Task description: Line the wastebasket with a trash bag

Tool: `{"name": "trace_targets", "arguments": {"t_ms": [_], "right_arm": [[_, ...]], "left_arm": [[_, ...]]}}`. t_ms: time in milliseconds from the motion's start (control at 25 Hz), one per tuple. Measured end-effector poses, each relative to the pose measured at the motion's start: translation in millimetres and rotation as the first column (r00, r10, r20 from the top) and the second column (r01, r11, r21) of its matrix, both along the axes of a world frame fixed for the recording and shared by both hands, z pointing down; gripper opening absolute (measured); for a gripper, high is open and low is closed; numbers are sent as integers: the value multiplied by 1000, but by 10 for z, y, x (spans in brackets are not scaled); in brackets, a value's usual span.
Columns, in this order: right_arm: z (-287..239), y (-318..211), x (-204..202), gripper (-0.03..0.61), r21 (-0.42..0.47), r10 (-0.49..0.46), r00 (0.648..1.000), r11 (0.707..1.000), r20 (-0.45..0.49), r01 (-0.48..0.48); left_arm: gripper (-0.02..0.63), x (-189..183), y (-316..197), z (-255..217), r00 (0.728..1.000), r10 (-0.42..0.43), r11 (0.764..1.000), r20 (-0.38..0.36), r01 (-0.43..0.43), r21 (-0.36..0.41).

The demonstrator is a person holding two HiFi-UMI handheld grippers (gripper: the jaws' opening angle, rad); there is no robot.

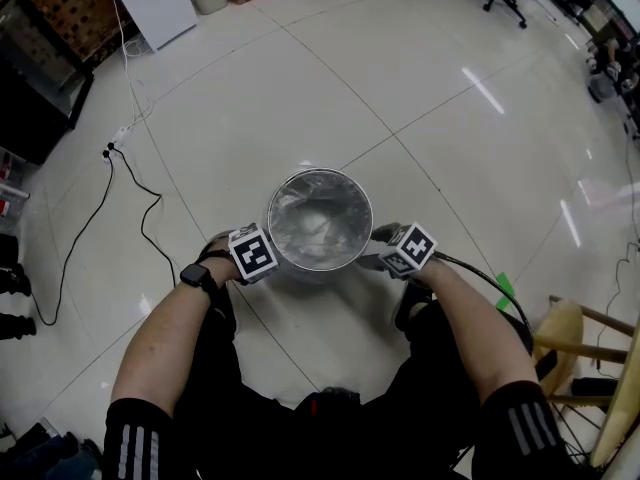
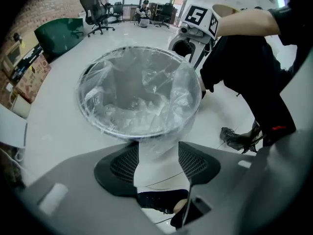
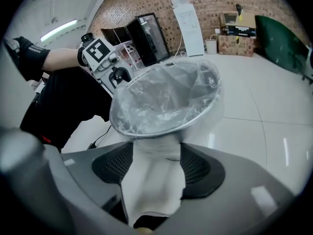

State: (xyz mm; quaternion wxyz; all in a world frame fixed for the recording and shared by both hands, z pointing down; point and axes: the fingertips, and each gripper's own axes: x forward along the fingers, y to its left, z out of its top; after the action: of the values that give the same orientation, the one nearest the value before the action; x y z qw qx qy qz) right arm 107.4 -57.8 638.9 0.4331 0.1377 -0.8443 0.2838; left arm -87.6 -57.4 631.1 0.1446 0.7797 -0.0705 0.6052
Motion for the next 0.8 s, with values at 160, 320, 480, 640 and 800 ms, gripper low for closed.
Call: {"name": "trace_targets", "arguments": {"t_ms": [160, 320, 480, 640, 800], "right_arm": [[164, 1, -8, 311, 13, 41, 999, 999, 7, -41], [356, -21, -18, 313, 24, 32, 999, 999, -33, -31], [474, -24, 6, 313, 16, 4, 998, 1000, -58, -3], [436, 54, 59, 313, -24, -82, 993, 996, -80, 80], [358, 119, 273, 311, -42, -172, 974, 985, -148, 167]], "left_arm": [[249, -15, -129, 89, 996, -83, 995, -24, 84, 53], [252, 0, -235, 193, 991, -123, 990, -45, 126, 69], [252, 10, -197, 321, 993, -110, 992, -40, 112, 53], [252, -113, -130, 346, 997, -71, 997, 15, 70, 10], [252, -300, -163, 194, 996, -76, 997, 43, 76, 8]]}}
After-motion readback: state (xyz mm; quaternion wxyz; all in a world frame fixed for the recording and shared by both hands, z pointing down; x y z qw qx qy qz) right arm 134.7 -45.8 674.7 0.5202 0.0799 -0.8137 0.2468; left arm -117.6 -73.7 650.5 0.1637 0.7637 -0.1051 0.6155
